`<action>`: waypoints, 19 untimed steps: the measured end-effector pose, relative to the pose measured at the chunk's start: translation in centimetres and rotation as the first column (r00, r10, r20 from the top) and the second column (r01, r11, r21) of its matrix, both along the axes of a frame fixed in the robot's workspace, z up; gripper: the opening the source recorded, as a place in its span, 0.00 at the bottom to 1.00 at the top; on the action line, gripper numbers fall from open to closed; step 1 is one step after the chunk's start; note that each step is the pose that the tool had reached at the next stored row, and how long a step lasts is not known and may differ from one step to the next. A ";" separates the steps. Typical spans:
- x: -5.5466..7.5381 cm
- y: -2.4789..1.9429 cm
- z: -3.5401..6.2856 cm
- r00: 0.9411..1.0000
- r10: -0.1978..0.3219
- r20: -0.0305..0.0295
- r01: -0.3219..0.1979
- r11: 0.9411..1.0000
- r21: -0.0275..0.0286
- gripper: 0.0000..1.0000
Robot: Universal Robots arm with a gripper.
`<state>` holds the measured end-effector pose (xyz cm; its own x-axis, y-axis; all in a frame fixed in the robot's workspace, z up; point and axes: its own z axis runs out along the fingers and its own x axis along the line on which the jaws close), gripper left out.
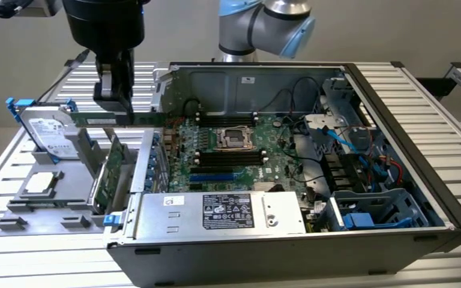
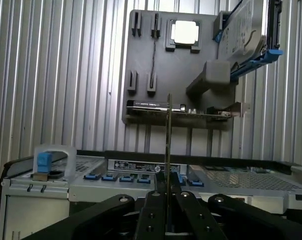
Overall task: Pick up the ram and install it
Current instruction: 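Pick up the ram and move it above insertion slot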
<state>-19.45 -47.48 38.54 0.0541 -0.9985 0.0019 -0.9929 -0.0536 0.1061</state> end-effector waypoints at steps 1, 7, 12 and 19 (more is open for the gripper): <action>0.4 0.07 0.01 1.000 0.000 0.000 0.000 1.000 0.000 0.14; 2.9 0.53 0.09 1.000 0.000 0.000 0.000 1.000 0.000 0.14; 4.9 0.93 0.14 1.000 0.000 0.000 0.000 1.000 0.000 0.14; 7.5 1.65 0.14 1.000 0.000 0.000 0.000 1.000 0.000 0.14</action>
